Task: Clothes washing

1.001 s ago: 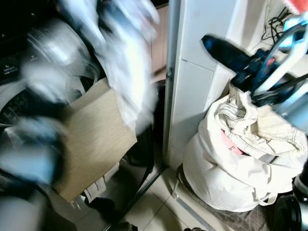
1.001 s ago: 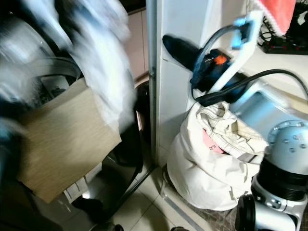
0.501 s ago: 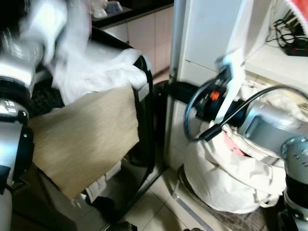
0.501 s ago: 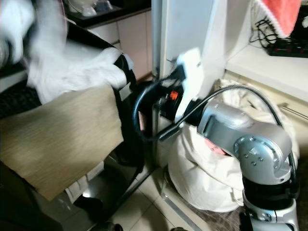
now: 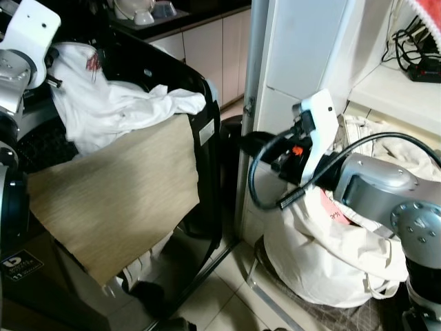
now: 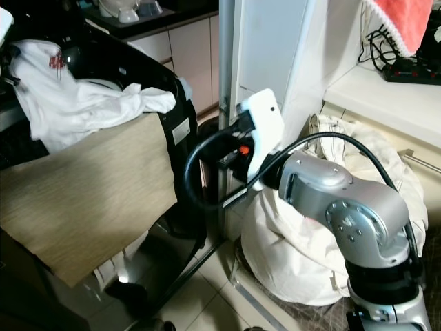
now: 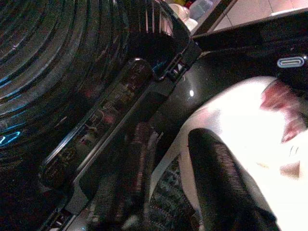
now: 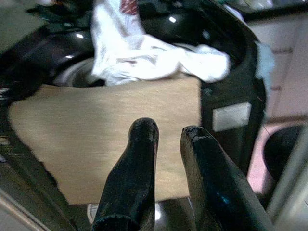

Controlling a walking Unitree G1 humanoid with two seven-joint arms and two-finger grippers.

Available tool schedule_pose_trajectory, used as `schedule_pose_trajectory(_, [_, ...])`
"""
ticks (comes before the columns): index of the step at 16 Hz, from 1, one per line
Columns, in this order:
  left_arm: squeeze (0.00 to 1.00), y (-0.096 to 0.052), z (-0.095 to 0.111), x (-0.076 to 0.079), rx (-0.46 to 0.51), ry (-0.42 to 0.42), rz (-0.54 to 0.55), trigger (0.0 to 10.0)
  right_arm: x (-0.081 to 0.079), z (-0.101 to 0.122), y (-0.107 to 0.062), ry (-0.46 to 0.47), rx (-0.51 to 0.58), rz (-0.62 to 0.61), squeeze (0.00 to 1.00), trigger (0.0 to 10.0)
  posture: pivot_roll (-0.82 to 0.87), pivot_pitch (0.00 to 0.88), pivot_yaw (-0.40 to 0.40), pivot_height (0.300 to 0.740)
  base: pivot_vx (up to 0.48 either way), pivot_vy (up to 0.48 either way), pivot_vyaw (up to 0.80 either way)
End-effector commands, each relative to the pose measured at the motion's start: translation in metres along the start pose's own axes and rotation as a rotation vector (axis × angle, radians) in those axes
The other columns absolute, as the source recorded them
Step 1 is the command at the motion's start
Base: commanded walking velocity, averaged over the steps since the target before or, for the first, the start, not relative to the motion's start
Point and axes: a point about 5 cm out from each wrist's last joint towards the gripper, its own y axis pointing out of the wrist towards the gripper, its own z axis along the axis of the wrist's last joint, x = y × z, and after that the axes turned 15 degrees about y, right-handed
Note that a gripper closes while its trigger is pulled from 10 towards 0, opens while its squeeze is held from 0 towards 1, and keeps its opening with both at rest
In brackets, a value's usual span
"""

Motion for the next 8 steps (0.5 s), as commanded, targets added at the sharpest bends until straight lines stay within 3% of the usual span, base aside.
schedule_pose_trajectory(1, [1.00, -0.002, 0.002, -0.007, 0.006, -0.027, 0.003, 10.0, 0.005, 0.004, 0.001, -0.004, 0.006, -0.046, 0.00, 10.0, -0.07, 0.000, 0.068, 0.740, 0.000, 0.000, 0.00])
schedule_pose_trajectory(5, [1.00, -0.001, -0.002, 0.000, 0.001, -0.007, -0.054, 10.0, 0.033, 0.005, 0.001, 0.060, 0.045, -0.253, 0.00, 10.0, -0.07, 0.000, 0.066, 0.740, 0.000, 0.000, 0.00])
schedule_pose_trajectory(6, [0.00, 0.001, 0.006, 0.010, 0.061, -0.080, -0.129, 10.0, 0.048, 0.003, 0.000, 0.042, 0.060, -0.353, 0.00, 10.0, -0.07, 0.000, 0.066, 0.740, 0.000, 0.000, 0.00])
schedule_pose_trajectory(7, [0.00, 0.002, 0.016, 0.017, 0.134, -0.128, -0.188, 10.0, 0.058, 0.002, -0.001, 0.032, 0.070, -0.421, 0.00, 10.0, -0.07, 0.000, 0.069, 0.740, 0.000, 0.000, 0.00])
schedule_pose_trajectory(8, [0.00, 0.002, 0.033, 0.032, 0.256, -0.217, -0.284, 10.0, 0.079, -0.001, -0.003, 0.012, 0.106, -0.550, 0.00, 10.0, -0.06, 0.000, 0.071, 0.740, 0.000, 0.000, 0.00])
